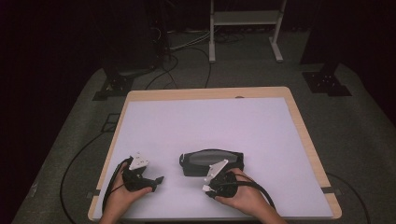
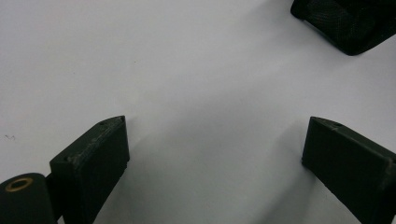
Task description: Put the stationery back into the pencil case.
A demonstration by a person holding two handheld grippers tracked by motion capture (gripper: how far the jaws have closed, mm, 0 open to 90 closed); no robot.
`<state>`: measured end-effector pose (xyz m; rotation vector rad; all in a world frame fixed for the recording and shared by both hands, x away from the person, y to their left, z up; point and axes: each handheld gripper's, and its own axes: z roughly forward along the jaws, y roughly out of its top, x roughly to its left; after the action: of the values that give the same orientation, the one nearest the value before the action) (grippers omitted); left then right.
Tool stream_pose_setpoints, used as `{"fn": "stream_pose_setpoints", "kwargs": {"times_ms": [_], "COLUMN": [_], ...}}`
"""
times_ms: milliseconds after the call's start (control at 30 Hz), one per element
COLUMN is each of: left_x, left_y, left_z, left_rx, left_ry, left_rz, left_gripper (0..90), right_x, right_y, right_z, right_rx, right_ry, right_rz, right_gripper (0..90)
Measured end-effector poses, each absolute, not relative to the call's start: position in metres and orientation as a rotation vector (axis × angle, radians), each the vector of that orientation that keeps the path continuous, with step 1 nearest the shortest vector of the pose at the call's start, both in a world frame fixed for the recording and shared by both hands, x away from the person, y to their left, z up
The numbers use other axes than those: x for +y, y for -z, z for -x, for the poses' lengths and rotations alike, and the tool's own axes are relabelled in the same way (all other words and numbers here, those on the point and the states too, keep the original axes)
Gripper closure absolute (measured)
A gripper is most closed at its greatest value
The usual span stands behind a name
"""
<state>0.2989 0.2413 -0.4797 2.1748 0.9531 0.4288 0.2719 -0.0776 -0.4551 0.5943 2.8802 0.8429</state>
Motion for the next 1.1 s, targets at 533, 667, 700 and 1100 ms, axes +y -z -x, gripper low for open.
{"fn": "stream_pose_setpoints", "kwargs": {"times_ms": [533,667,700,1100], "left_x": [0.241,0.241,0.242,0.241], "left_y": [0.48,0.48,0.48,0.48], "left_z": [-0.299,-0.299,-0.299,-0.299], "left_rx": [0.955,0.951,0.95,0.953], "left_ry": [-0.426,-0.43,-0.431,-0.429], "left_rz": [-2.173,-2.175,-2.176,-2.174], "left_gripper": [6.5,6.5,6.4,6.5], "right_x": [-0.078,-0.079,-0.079,-0.085], "right_y": [0.454,0.449,0.448,0.424], "right_z": [-0.271,-0.27,-0.27,-0.269], "right_rx": [2.876,2.873,2.872,2.861], "right_ry": [-0.86,-0.878,-0.886,-0.994], "right_rz": [-0.592,-0.589,-0.588,-0.58], "right_gripper": [70.6,70.6,70.6,70.6]}}
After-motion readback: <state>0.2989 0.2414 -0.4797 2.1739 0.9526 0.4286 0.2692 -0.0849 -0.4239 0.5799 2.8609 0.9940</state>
